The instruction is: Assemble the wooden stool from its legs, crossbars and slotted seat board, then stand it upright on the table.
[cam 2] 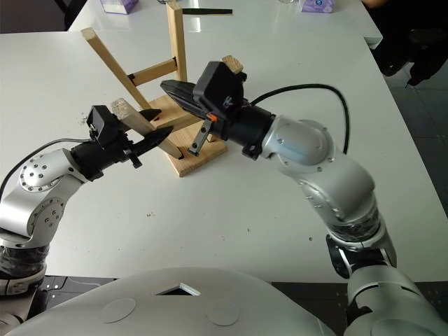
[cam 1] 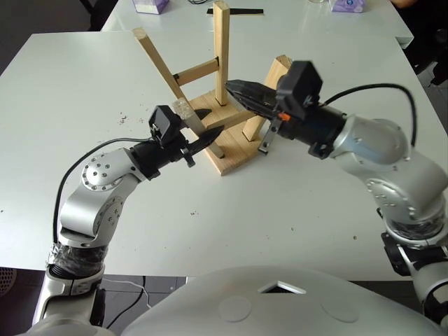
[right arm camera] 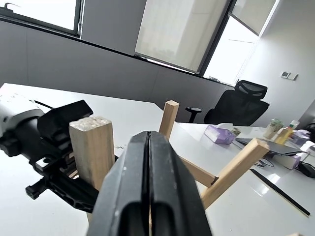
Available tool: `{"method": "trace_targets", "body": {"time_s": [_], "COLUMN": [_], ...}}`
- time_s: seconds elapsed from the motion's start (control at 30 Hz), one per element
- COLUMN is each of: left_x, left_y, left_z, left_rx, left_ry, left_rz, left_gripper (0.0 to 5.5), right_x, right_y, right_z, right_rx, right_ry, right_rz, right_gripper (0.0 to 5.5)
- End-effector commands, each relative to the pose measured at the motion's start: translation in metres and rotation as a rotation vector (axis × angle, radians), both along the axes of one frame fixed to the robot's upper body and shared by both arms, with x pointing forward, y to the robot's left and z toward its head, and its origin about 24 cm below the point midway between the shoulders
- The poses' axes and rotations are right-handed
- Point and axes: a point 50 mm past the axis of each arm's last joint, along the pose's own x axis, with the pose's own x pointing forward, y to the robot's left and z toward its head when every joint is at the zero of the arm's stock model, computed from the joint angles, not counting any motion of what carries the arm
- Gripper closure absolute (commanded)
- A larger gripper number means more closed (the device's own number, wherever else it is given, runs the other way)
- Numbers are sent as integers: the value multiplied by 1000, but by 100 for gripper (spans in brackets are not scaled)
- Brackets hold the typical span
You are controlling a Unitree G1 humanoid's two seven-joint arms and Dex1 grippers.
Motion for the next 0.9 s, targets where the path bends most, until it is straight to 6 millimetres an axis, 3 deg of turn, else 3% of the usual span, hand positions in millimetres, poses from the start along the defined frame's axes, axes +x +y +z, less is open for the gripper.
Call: {"method": "trace_targets", "body": {"time_s": [0.03,0.17,0.3,0.37,0.5,0.73,0.8,0.9], "left_x": [-8,-6,-4,-2,-1,-7,-8,-7], "left_y": [-7,-8,-4,-3,5,16,17,14], "left_z": [-22,-19,-19,-16,-13,-25,-28,-30], "left_rx": [16,17,21,13,-49,-67,-65,-47], "left_ry": [143,140,132,121,86,96,97,105], "left_rz": [-36,-62,-65,-81,-69,-33,-27,-42], "left_gripper": [346,346,346,346,346,346,346,346], "right_x": [9,14,13,8,11,20,17,14], "right_y": [5,11,13,12,10,14,12,11], "right_z": [-26,-28,-82,-98,-87,-20,-25,-56], "right_rx": [-84,-87,-355,-431,-393,-94,-107,-236], "right_ry": [-38,-70,-7,39,41,-75,-67,-13], "right_rz": [-57,-67,-4,31,23,-83,-96,-96], "right_gripper": [550,550,550,550,550,550,550,550]}}
